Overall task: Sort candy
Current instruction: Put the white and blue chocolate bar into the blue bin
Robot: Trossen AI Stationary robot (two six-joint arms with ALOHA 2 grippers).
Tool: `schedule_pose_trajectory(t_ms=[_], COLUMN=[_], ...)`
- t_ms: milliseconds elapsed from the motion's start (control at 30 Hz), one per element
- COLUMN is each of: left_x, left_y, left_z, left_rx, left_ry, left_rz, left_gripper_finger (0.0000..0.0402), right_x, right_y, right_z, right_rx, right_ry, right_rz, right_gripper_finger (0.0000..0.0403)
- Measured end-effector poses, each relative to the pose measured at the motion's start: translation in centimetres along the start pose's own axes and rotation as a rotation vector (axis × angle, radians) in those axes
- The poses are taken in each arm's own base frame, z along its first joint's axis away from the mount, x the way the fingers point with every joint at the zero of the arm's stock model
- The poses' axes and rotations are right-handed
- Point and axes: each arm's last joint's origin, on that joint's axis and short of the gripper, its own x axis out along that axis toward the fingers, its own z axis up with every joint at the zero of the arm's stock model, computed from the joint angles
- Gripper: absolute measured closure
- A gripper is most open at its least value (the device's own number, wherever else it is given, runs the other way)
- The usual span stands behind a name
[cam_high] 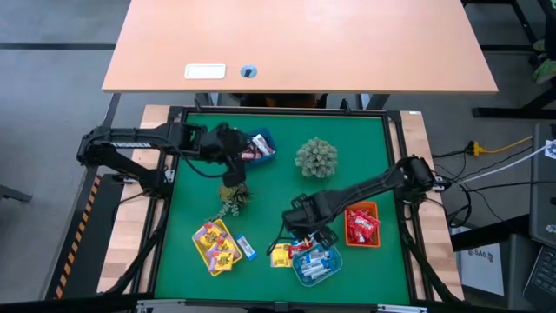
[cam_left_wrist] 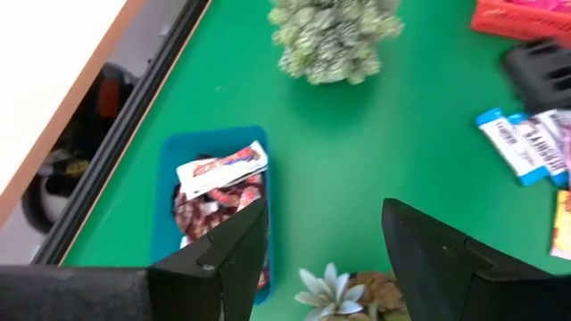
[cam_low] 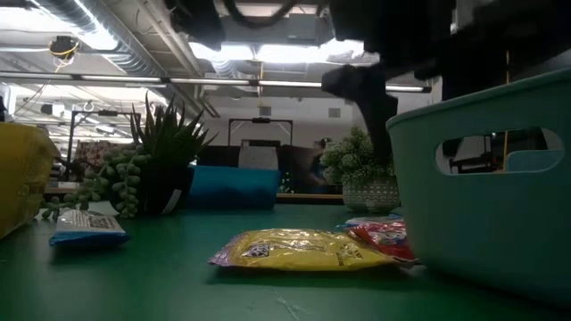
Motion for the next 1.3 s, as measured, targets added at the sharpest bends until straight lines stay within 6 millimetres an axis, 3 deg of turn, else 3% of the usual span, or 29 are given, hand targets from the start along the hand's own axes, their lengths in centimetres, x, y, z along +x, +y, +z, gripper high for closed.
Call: schedule_pose_trajectory(t_ms=[267, 433, 1300], left_x=[-0.4, -0.5, -0.6], left_y=[-1.3, -1.7, -1.7], left_z=[-0.1, -0.2, -0.2], left_rx=[0.032, 0.045, 0.048], left_ry=[-0.026, -0.028, -0.036], left_rz=[-0.040, -0.051, -0.026], left_gripper_finger=[0.0195, 0.0195, 0.0195], right_x=[3.6, 4.8, 5.0], right_y=[0.0, -0.2, -0.6], right_z=[-1.3, -2.2, -1.5], right_rx=[-0.002, -0.002, -0.093], right_ry=[0.010, 0.073, 0.016], right_rz=[-0.054, -0.155, -0.212], right_gripper_finger=[0.0127, 0.0127, 0.0127])
